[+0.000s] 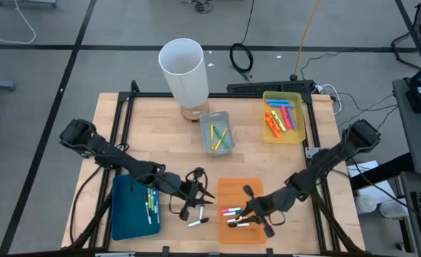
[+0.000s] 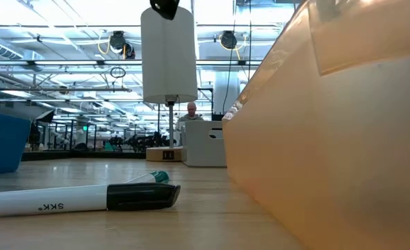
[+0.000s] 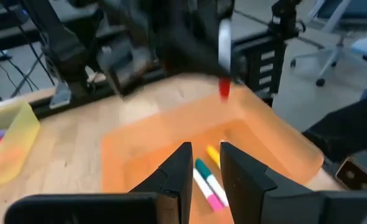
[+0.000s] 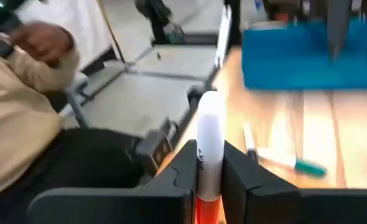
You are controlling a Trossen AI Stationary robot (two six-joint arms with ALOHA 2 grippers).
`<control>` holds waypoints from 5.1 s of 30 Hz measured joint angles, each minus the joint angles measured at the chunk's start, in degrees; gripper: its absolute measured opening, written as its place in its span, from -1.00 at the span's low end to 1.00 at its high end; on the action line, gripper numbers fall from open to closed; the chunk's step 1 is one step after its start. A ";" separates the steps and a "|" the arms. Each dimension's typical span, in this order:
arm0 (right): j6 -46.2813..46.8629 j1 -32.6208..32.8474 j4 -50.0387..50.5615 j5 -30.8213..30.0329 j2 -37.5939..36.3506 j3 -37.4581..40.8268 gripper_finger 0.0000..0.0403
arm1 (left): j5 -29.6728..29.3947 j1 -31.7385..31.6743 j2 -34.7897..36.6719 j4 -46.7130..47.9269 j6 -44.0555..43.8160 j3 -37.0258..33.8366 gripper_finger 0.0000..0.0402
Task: Pick & Place Markers
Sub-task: Put the small red highlighter pen in the orange bin, then put the small black highlighter pen in the orange bin
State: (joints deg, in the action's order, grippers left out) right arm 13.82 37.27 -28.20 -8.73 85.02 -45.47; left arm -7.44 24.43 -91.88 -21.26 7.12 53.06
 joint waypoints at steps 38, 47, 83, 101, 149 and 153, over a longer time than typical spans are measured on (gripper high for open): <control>-0.98 -0.82 -2.48 -0.38 3.28 0.00 -0.07 | -0.60 10.91 -12.56 14.61 -33.14 0.64 -0.56; -0.99 -2.37 -3.29 -0.36 3.28 0.00 -0.07 | -6.63 17.52 -12.38 14.22 -37.40 3.50 -0.56; 0.31 -2.49 -3.24 -0.18 3.28 0.00 -0.07 | -4.35 14.15 -28.94 65.12 -55.72 32.80 -0.56; 0.29 -2.49 -3.26 -0.18 3.28 0.00 -0.07 | 6.60 13.94 -28.35 63.59 -61.37 34.02 -0.56; 0.48 -2.47 -3.44 -0.42 3.30 0.00 -0.07 | 0.29 13.67 -34.00 67.59 -73.61 40.76 -0.56; 0.48 -2.48 -3.37 -0.42 3.30 0.00 -0.07 | 0.59 13.57 -34.01 67.88 -70.75 40.76 -0.56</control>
State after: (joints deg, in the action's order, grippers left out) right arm 14.31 34.80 -31.57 -9.15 88.31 -45.47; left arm -6.85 38.00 -125.89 46.62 -63.63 93.82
